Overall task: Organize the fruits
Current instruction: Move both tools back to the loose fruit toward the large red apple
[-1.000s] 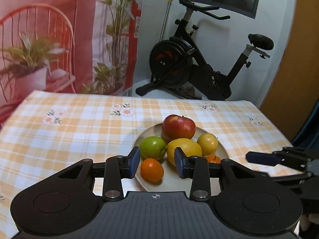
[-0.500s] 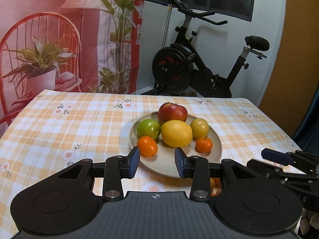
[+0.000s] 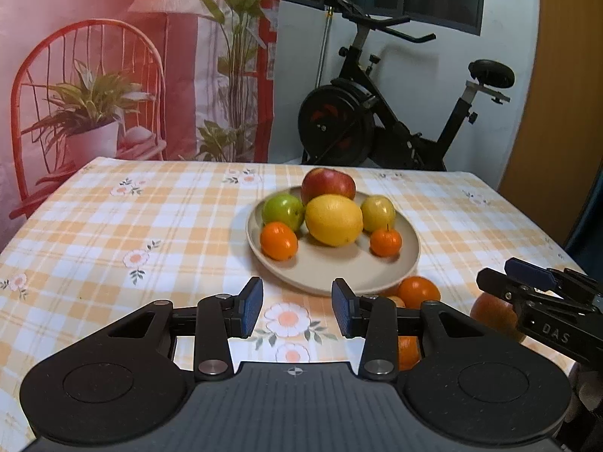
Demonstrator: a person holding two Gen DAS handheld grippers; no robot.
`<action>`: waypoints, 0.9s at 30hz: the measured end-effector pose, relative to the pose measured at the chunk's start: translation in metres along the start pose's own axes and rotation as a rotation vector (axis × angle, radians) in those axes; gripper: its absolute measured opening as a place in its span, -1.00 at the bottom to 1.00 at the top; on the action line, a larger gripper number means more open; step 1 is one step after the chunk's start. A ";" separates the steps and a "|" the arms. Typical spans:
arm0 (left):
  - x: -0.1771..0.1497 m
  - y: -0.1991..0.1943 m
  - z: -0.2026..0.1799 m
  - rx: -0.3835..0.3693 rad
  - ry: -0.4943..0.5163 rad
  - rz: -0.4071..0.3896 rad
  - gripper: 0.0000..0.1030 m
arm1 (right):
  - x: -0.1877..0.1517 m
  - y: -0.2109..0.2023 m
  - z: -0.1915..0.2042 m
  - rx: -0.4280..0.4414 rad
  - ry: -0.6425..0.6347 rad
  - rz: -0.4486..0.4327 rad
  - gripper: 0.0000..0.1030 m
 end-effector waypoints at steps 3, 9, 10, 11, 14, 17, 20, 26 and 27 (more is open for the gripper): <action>-0.002 0.001 0.001 0.004 -0.003 0.000 -0.18 | -0.006 0.005 -0.001 -0.006 -0.002 0.012 -0.13; -0.002 -0.001 -0.001 -0.007 -0.018 -0.002 -0.18 | -0.006 0.006 -0.001 -0.001 0.008 0.014 -0.12; -0.002 -0.001 -0.002 -0.011 -0.019 -0.002 -0.18 | -0.005 0.005 -0.001 0.000 0.011 0.012 -0.12; -0.002 -0.001 -0.003 -0.015 -0.021 -0.001 -0.18 | -0.005 0.005 -0.002 -0.002 0.010 0.012 -0.12; 0.000 -0.001 -0.008 -0.035 -0.015 0.000 -0.18 | -0.001 0.001 -0.001 -0.002 0.017 0.011 -0.12; 0.003 0.000 -0.012 -0.049 -0.014 -0.004 -0.18 | 0.003 -0.004 0.000 0.016 0.025 0.016 -0.04; 0.009 0.002 -0.017 -0.073 -0.018 -0.007 -0.18 | 0.003 -0.011 0.003 0.035 0.017 0.025 0.00; 0.019 0.005 -0.030 -0.112 -0.010 -0.006 -0.17 | 0.000 -0.019 0.004 0.042 -0.007 0.060 0.17; 0.020 0.006 -0.032 -0.115 -0.010 -0.003 -0.16 | -0.002 -0.020 0.003 0.039 -0.013 0.070 0.19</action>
Point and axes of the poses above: each gripper's, at about its wrist camera, not at the fingertips, and y roughly the way its jaws point, z to its left, x to its top, the point moved 9 cm from there along y, roughly the way its jaws point, and after that the axes turned 14 degrees about y, right-handed, at the moved point
